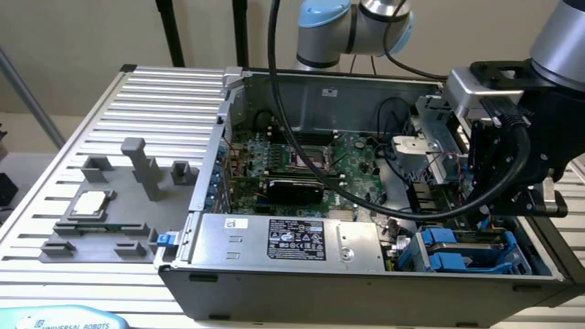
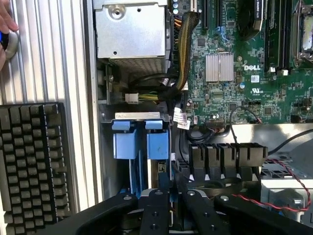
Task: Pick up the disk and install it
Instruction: 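Insert the second disk wire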
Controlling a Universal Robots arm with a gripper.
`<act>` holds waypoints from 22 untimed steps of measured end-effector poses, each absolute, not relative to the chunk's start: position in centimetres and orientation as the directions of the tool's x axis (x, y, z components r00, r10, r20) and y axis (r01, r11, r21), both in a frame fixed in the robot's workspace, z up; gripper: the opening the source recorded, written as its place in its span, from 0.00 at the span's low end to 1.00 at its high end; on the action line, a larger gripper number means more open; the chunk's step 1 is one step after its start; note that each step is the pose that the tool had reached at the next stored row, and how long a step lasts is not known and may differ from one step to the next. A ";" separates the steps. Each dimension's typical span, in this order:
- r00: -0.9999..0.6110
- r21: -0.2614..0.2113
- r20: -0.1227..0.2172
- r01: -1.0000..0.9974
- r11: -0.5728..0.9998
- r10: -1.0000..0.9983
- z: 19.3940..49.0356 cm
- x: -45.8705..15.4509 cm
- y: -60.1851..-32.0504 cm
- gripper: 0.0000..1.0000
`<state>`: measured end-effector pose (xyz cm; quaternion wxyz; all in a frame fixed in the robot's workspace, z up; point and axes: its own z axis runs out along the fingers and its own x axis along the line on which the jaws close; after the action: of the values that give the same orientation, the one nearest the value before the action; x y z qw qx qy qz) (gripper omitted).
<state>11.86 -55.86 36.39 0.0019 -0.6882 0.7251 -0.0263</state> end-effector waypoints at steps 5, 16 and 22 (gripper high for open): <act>-0.042 -0.055 0.033 -0.998 0.040 -0.999 35.8 11.8 -55.9 0.16; -0.017 -0.083 0.032 -0.996 0.014 -0.999 34.8 11.7 -56.2 0.16; -0.014 -0.086 0.032 -0.996 0.011 -0.999 34.6 11.6 -56.3 0.16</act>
<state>11.60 -56.33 34.59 0.0189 -0.7018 0.7109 -0.0418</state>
